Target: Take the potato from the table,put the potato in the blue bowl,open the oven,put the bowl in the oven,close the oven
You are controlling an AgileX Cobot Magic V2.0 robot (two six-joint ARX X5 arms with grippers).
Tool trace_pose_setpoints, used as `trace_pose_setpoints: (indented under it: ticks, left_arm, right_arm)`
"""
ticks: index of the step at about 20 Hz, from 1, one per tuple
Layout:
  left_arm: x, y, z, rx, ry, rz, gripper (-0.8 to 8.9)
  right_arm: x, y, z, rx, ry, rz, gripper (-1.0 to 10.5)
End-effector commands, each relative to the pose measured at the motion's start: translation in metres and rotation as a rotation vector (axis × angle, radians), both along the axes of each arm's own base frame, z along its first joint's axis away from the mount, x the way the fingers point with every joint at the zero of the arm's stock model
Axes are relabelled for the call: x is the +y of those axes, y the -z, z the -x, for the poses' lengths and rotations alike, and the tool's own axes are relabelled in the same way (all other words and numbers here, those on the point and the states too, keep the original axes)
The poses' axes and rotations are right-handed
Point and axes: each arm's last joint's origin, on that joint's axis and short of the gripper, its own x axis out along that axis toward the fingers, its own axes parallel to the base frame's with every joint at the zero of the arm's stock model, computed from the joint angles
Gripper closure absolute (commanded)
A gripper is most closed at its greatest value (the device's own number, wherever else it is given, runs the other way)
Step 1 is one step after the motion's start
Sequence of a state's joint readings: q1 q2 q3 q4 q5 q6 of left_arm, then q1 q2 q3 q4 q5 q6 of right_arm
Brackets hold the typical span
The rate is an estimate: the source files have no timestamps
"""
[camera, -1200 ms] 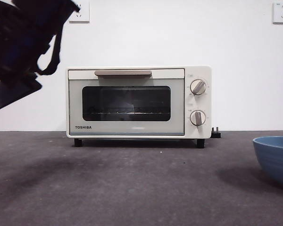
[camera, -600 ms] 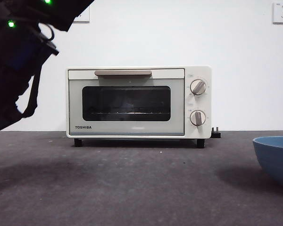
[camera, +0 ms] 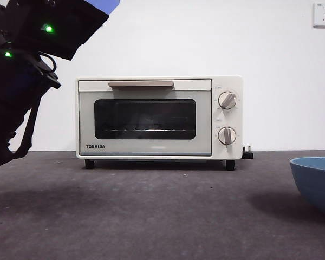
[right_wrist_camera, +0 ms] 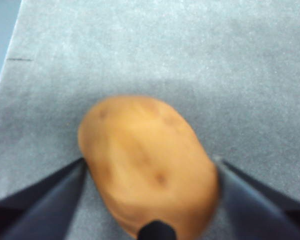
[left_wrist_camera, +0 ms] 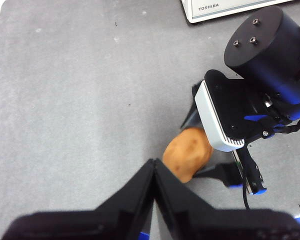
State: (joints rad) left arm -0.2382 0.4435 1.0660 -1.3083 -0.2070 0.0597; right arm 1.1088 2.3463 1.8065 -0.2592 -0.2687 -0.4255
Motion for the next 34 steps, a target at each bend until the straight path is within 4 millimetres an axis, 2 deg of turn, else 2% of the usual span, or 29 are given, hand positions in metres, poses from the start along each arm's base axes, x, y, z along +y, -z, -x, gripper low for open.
trace_pose_setpoints:
  ticks: [1, 6, 8, 12, 16, 19, 21, 24, 27, 31, 34]
  left_arm:
    - [0.0, -0.001, 0.0, -0.009, 0.015, -0.003, 8.21]
    - [0.0, -0.001, 0.0, -0.009, 0.018, -0.003, 8.21]
    - [0.0, 0.0, 0.001, -0.003, 0.022, 0.0, 8.21]
    - [-0.003, 0.0, 0.001, 0.015, 0.086, 0.069, 8.21]
    - [-0.008, -0.001, 0.002, 0.035, 0.188, 0.202, 8.21]
    - [-0.01, -0.001, 0.002, 0.049, 0.237, 0.249, 8.21]
    - [-0.011, -0.001, 0.003, 0.062, 0.289, 0.29, 8.21]
    - [-0.014, -0.002, 0.004, 0.082, 0.376, 0.357, 8.21]
    - [-0.017, -0.004, 0.005, 0.083, 0.467, 0.421, 8.21]
    - [-0.021, -0.01, 0.003, 0.031, 0.581, 0.492, 8.21]
    - [-0.025, -0.02, -0.003, -0.048, 0.674, 0.535, 8.21]
  right_arm:
    - [0.002, 0.007, 0.002, 0.019, 0.003, 0.008, 8.6]
    - [0.001, 0.005, 0.001, 0.04, 0.025, 0.007, 8.6]
    - [-0.002, -0.01, -0.002, 0.053, 0.046, 0.016, 8.5]
    - [-0.012, -0.068, -0.008, 0.055, 0.101, 0.118, 8.6]
    - [-0.027, -0.136, -0.022, 0.006, 0.179, 0.117, 8.6]
    - [-0.045, -0.171, -0.029, 0.006, 0.216, 0.133, 8.9]
    - [-0.06, -0.186, -0.033, -0.01, 0.279, 0.186, 8.9]
    - [-0.094, -0.206, -0.04, -0.012, 0.356, 0.261, 9.3]
    - [-0.129, -0.234, -0.048, -0.007, 0.434, 0.23, 9.3]
    - [-0.19, -0.282, -0.046, -0.002, 0.533, 0.122, 9.5]
    - [-0.242, -0.298, -0.034, -0.01, 0.618, 0.101, 9.5]
